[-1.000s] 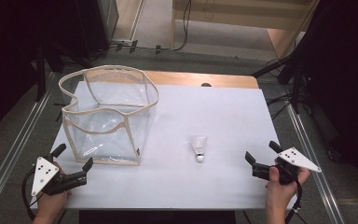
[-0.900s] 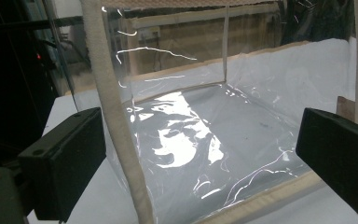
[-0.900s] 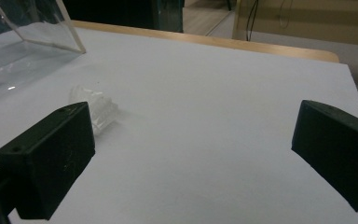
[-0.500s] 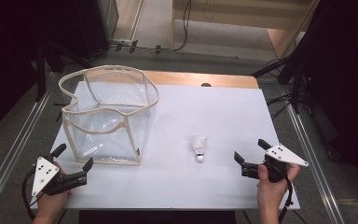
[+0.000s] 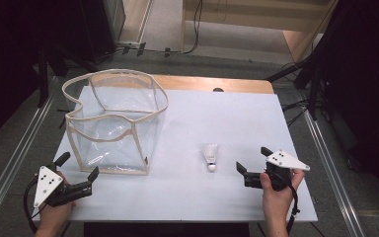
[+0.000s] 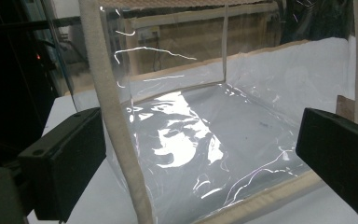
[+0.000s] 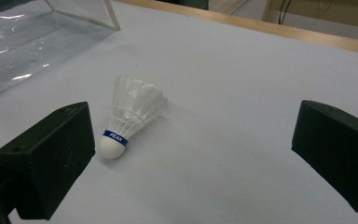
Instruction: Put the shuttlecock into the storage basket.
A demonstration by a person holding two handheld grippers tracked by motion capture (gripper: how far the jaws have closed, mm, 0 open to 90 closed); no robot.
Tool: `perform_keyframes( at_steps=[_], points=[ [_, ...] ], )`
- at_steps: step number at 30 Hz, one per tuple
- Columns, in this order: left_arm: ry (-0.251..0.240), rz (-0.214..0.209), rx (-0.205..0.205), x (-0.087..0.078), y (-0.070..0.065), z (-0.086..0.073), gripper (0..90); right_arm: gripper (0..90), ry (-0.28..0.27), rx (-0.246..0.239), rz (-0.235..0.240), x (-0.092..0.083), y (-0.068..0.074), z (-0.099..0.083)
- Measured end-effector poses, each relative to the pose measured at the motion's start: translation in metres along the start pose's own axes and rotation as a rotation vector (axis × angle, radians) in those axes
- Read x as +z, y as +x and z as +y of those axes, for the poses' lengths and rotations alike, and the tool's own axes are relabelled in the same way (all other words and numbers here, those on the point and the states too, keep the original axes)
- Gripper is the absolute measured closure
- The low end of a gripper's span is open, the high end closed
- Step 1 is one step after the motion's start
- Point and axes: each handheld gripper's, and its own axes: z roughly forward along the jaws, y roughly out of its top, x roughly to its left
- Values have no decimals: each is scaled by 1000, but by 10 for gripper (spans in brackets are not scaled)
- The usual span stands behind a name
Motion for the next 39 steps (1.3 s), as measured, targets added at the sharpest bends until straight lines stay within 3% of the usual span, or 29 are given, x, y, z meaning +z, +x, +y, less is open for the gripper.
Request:
perform_keyframes(
  at_steps=[20, 39],
  points=[
    [-1, -2, 5, 0, 0, 0, 23, 0, 106, -17, 39, 24, 22, 5],
    [0, -3, 6, 0, 0, 0, 23, 0, 195, -44, 106, 54, 43, 3]
  ],
)
